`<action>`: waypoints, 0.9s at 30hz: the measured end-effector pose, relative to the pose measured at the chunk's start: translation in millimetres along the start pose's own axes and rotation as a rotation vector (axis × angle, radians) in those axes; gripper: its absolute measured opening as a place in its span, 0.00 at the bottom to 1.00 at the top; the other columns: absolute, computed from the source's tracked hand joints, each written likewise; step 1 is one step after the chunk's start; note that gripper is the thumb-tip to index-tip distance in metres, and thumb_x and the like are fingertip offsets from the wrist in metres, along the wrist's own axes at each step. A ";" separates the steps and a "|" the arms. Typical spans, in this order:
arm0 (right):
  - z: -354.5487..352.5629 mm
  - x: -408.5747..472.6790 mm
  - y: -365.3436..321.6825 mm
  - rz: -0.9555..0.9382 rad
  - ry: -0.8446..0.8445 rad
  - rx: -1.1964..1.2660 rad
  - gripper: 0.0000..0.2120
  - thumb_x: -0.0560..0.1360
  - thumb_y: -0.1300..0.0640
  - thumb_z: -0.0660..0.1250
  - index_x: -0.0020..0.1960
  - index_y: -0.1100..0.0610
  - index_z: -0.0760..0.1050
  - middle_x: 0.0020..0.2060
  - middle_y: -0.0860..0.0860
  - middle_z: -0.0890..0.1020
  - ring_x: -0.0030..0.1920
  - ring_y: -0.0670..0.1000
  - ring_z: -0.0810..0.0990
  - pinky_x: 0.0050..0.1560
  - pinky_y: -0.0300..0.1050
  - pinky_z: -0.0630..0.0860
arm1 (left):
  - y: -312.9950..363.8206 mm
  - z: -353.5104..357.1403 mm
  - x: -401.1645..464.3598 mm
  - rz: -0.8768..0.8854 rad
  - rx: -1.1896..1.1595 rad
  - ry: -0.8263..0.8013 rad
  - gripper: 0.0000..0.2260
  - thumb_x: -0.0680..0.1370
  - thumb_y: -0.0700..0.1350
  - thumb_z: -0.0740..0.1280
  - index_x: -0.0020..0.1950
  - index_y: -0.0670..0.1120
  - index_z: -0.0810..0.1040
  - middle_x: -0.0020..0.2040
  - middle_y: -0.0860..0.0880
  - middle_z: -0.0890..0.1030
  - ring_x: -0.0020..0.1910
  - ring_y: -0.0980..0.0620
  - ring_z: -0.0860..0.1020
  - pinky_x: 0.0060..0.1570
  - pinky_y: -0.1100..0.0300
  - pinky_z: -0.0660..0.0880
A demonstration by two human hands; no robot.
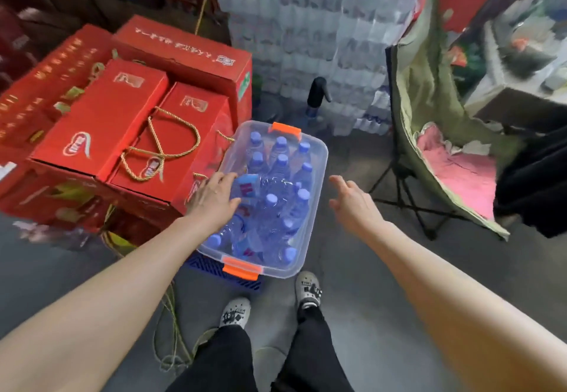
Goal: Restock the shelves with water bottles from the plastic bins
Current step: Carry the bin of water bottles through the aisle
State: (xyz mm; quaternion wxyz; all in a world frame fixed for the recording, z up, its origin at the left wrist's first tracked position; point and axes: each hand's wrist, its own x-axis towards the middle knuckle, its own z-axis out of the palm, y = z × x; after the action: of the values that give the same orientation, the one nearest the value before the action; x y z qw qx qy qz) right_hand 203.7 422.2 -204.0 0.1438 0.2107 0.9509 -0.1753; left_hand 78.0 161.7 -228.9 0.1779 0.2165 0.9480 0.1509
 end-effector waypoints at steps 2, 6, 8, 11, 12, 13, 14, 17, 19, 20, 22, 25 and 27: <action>18.3 27.4 13.0 0.014 -0.098 0.052 0.25 0.79 0.56 0.62 0.74 0.52 0.58 0.57 0.61 0.74 0.56 0.66 0.77 0.55 0.54 0.71 | 3.2 15.3 4.7 -0.088 -0.023 -0.015 0.26 0.78 0.48 0.67 0.74 0.48 0.64 0.69 0.44 0.67 0.64 0.39 0.70 0.64 0.48 0.67; 55.6 64.6 28.1 0.011 -0.245 0.164 0.30 0.80 0.56 0.60 0.78 0.53 0.50 0.61 0.63 0.73 0.59 0.66 0.76 0.55 0.53 0.70 | 14.3 40.1 9.4 -0.202 -0.031 -0.008 0.27 0.77 0.48 0.67 0.75 0.47 0.63 0.69 0.45 0.66 0.65 0.40 0.70 0.65 0.48 0.67; 68.4 74.3 25.3 0.053 -0.282 0.273 0.33 0.80 0.55 0.58 0.79 0.52 0.45 0.60 0.62 0.74 0.57 0.65 0.76 0.52 0.52 0.69 | 18.0 49.0 9.6 -0.238 0.000 0.019 0.27 0.77 0.48 0.67 0.74 0.47 0.65 0.68 0.46 0.68 0.64 0.41 0.70 0.63 0.48 0.68; 77.7 77.3 15.2 0.169 -0.288 0.514 0.39 0.75 0.49 0.59 0.78 0.43 0.40 0.50 0.54 0.75 0.48 0.62 0.77 0.50 0.50 0.71 | 24.4 60.5 9.4 -0.285 0.017 0.029 0.26 0.77 0.48 0.67 0.74 0.47 0.65 0.67 0.46 0.69 0.65 0.41 0.69 0.64 0.48 0.69; 79.4 77.8 12.9 0.194 -0.276 0.578 0.39 0.75 0.48 0.60 0.77 0.39 0.40 0.49 0.53 0.75 0.47 0.61 0.78 0.52 0.52 0.74 | 26.9 64.1 9.9 -0.303 0.009 0.039 0.26 0.77 0.48 0.66 0.74 0.47 0.65 0.67 0.46 0.69 0.66 0.42 0.69 0.64 0.48 0.68; 81.2 79.6 12.1 0.215 -0.276 0.623 0.39 0.74 0.48 0.61 0.76 0.35 0.41 0.50 0.53 0.76 0.47 0.61 0.79 0.54 0.55 0.76 | 29.3 67.1 10.9 -0.321 0.001 0.045 0.26 0.77 0.47 0.66 0.74 0.47 0.64 0.68 0.46 0.68 0.66 0.42 0.68 0.64 0.48 0.68; 82.5 82.3 12.9 0.224 -0.284 0.644 0.39 0.73 0.49 0.61 0.74 0.32 0.41 0.52 0.53 0.78 0.48 0.62 0.80 0.54 0.58 0.78 | 31.3 69.9 12.2 -0.339 -0.009 0.049 0.26 0.77 0.47 0.66 0.74 0.47 0.64 0.68 0.46 0.68 0.67 0.42 0.68 0.64 0.48 0.68; 83.2 93.0 19.4 0.206 -0.343 0.607 0.40 0.72 0.54 0.59 0.71 0.28 0.39 0.54 0.58 0.79 0.45 0.65 0.82 0.51 0.60 0.80 | 37.0 77.2 14.7 -0.370 -0.025 0.066 0.26 0.78 0.47 0.65 0.75 0.48 0.63 0.69 0.47 0.66 0.67 0.43 0.67 0.63 0.47 0.69; 74.6 99.5 24.3 0.185 -0.384 0.565 0.40 0.72 0.52 0.59 0.71 0.28 0.38 0.54 0.58 0.78 0.45 0.64 0.82 0.50 0.59 0.81 | 40.0 81.0 16.6 -0.371 -0.036 0.091 0.26 0.78 0.46 0.66 0.74 0.46 0.63 0.69 0.46 0.67 0.67 0.43 0.66 0.63 0.48 0.68; 70.1 104.4 28.7 0.169 -0.389 0.531 0.40 0.72 0.50 0.60 0.71 0.28 0.38 0.55 0.59 0.78 0.45 0.64 0.82 0.51 0.59 0.80 | 40.6 82.9 18.5 -0.366 -0.030 0.111 0.26 0.78 0.45 0.66 0.74 0.46 0.64 0.68 0.45 0.67 0.67 0.42 0.66 0.64 0.49 0.67; 58.5 117.6 37.0 0.140 -0.392 0.454 0.40 0.73 0.47 0.63 0.73 0.28 0.40 0.55 0.58 0.78 0.47 0.63 0.82 0.53 0.59 0.80 | 41.7 84.5 22.3 -0.370 -0.011 0.142 0.26 0.77 0.45 0.67 0.74 0.45 0.64 0.68 0.44 0.66 0.66 0.41 0.66 0.63 0.49 0.68; 41.7 142.9 53.2 0.122 -0.399 0.386 0.37 0.75 0.50 0.63 0.74 0.29 0.45 0.54 0.57 0.77 0.47 0.62 0.82 0.52 0.56 0.80 | 41.9 86.7 31.0 -0.426 0.000 0.135 0.28 0.77 0.45 0.67 0.74 0.48 0.61 0.71 0.42 0.62 0.67 0.39 0.64 0.61 0.45 0.70; 34.9 158.5 63.1 0.112 -0.405 0.365 0.36 0.76 0.54 0.61 0.74 0.30 0.48 0.55 0.58 0.78 0.44 0.61 0.82 0.47 0.52 0.80 | 39.0 90.5 40.5 -0.476 -0.019 0.083 0.29 0.78 0.45 0.66 0.76 0.51 0.58 0.73 0.41 0.59 0.69 0.38 0.62 0.63 0.45 0.69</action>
State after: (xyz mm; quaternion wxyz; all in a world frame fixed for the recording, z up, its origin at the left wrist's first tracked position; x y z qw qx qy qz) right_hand 101.2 517.6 -307.6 0.2998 0.2459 0.8424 -0.3742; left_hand 94.2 233.0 -306.4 0.1712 -0.0214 0.9773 0.1226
